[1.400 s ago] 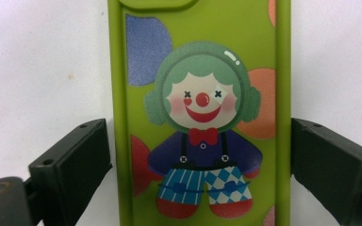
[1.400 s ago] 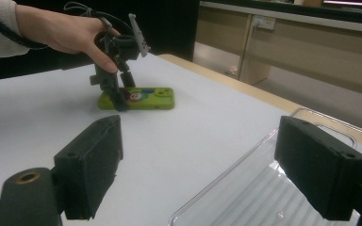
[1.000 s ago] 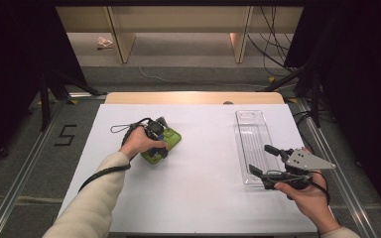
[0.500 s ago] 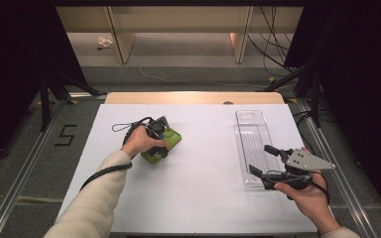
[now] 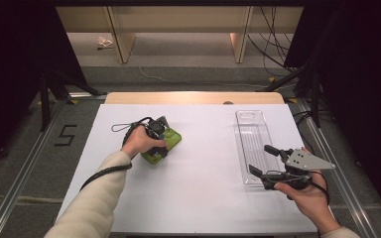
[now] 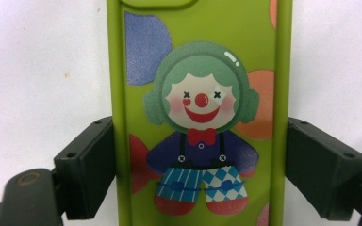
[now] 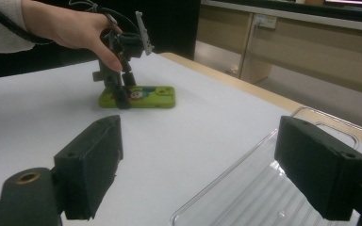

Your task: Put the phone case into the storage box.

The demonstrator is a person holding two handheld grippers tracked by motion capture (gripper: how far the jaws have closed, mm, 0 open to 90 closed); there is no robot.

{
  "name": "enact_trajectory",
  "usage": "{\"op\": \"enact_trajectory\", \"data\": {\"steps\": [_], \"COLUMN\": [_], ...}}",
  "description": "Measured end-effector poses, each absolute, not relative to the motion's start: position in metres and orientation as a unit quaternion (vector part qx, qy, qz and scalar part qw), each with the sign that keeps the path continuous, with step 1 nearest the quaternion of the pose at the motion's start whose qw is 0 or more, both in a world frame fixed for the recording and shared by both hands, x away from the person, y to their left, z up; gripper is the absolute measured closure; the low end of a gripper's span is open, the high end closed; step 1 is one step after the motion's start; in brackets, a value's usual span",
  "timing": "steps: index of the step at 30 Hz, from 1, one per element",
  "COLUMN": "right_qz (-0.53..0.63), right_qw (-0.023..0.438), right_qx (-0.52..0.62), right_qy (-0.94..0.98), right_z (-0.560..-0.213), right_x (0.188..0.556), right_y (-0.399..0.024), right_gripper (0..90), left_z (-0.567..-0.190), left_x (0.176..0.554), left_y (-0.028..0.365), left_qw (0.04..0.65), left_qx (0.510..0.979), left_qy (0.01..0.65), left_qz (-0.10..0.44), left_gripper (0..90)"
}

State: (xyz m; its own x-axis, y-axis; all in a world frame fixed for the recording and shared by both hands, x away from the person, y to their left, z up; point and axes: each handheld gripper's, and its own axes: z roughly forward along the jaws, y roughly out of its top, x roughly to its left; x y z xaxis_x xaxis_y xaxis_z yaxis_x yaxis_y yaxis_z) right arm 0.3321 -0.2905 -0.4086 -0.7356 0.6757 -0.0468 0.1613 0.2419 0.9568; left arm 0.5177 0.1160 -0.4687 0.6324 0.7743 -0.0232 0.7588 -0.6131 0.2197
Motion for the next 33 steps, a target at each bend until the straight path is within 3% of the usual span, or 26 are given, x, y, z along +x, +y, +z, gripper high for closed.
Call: {"op": "enact_trajectory", "data": {"steps": [33], "right_qz": [0.547], "right_qw": [0.239], "right_qx": [0.279], "right_qy": [0.752], "right_z": [-0.409], "right_x": [0.332], "right_y": [-0.290], "right_gripper": [16.4], "left_z": [-0.467], "left_x": [0.495], "left_y": [0.138], "left_qw": [0.183], "left_qx": [0.875], "left_qy": [0.442], "left_qz": [0.070], "left_gripper": [16.5]}}
